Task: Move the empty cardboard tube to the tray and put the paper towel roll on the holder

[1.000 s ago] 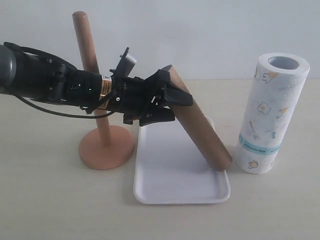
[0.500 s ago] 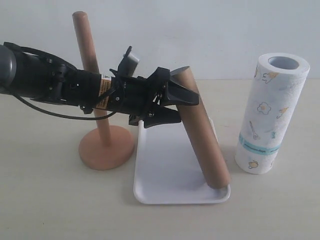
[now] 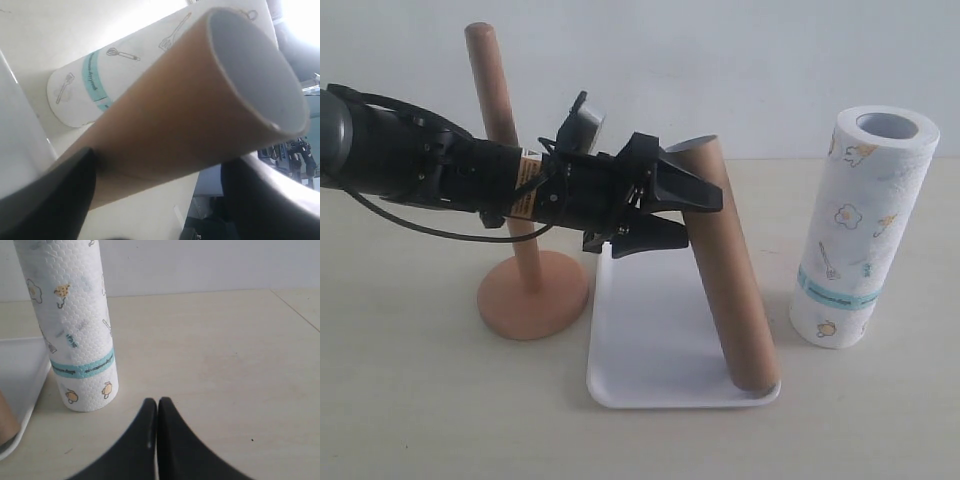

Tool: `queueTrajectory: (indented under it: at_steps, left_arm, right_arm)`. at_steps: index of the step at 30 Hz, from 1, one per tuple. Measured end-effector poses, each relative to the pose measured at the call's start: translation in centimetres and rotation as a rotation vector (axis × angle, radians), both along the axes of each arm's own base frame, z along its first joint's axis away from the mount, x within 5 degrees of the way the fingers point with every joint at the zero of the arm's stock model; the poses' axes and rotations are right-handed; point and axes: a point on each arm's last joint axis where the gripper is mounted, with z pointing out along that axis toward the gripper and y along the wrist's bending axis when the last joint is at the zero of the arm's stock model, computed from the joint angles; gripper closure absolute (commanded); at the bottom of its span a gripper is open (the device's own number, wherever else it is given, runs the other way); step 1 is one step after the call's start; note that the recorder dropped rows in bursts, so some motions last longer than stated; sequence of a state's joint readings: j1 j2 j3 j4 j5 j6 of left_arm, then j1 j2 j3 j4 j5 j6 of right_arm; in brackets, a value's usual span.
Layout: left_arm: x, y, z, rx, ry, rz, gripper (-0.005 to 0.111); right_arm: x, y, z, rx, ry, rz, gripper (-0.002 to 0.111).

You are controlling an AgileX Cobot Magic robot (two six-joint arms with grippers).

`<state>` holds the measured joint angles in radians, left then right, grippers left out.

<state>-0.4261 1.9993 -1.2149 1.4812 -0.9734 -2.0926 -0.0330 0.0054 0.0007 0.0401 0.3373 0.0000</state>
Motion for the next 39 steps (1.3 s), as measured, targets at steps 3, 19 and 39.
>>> queueTrajectory:
  at_steps: [3, 19, 39]
  left_arm:
    - [0.2, 0.4, -0.1, 0.011, -0.005, 0.001, 0.040]
    - [0.7, 2.5, 0.3, -0.033, 0.006, -0.036, 0.074]
    - [-3.8, 0.7, 7.7, -0.160, -0.258, -0.251, 0.103]
  right_arm:
    - [0.0, 0.0, 0.0, 0.000, 0.000, 0.000, 0.108]
    - [0.0, 0.0, 0.0, 0.000, 0.000, 0.000, 0.108]
    - [0.0, 0.0, 0.0, 0.000, 0.000, 0.000, 0.108]
